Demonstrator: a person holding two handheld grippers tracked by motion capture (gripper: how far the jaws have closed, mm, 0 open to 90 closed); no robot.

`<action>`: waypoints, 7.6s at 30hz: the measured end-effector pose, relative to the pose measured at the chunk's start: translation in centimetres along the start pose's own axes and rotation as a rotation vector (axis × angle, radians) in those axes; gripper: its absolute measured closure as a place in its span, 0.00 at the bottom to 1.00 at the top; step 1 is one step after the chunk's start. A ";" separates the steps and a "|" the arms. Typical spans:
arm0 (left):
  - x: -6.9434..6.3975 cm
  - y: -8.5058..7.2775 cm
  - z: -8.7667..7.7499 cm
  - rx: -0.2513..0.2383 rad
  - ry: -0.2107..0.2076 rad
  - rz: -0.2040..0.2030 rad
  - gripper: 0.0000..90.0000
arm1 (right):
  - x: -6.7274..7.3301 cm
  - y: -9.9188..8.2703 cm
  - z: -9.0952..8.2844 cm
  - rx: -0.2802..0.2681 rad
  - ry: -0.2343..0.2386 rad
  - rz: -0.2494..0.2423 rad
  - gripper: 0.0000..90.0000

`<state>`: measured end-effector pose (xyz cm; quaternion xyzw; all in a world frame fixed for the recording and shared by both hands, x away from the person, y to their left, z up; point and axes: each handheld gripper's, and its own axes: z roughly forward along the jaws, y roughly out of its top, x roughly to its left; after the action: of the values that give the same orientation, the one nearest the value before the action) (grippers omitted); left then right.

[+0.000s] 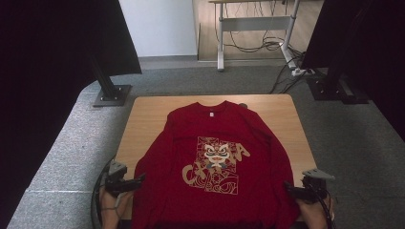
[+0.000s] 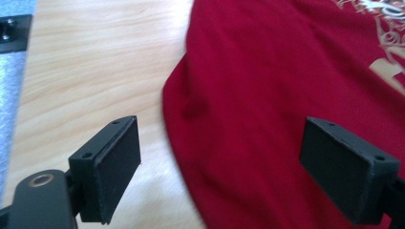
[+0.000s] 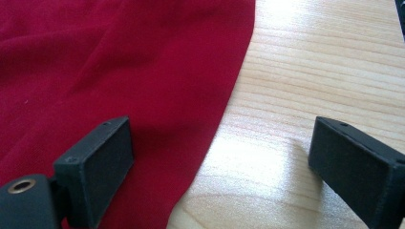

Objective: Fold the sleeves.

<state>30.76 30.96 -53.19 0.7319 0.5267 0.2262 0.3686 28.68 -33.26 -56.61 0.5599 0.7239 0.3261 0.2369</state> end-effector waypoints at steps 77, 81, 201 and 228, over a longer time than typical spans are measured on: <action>-14.0 10.2 7.5 -0.027 -0.344 0.173 0.98 | 0.0 0.0 0.0 0.000 0.000 0.000 0.09; -14.3 9.9 9.5 0.011 -0.357 0.203 0.98 | 0.0 0.0 0.0 0.000 0.000 0.000 0.09; -15.1 0.4 1.6 0.050 -0.596 0.138 0.88 | 0.1 0.0 0.0 0.000 0.000 0.000 0.09; -22.0 -3.6 -1.2 0.118 -0.571 0.469 0.61 | 0.1 0.0 0.0 0.000 -0.001 0.000 0.09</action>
<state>20.18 11.31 -54.00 0.8861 0.2330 0.0605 0.3960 28.63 -33.19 -56.61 0.5602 0.7237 0.3259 0.2371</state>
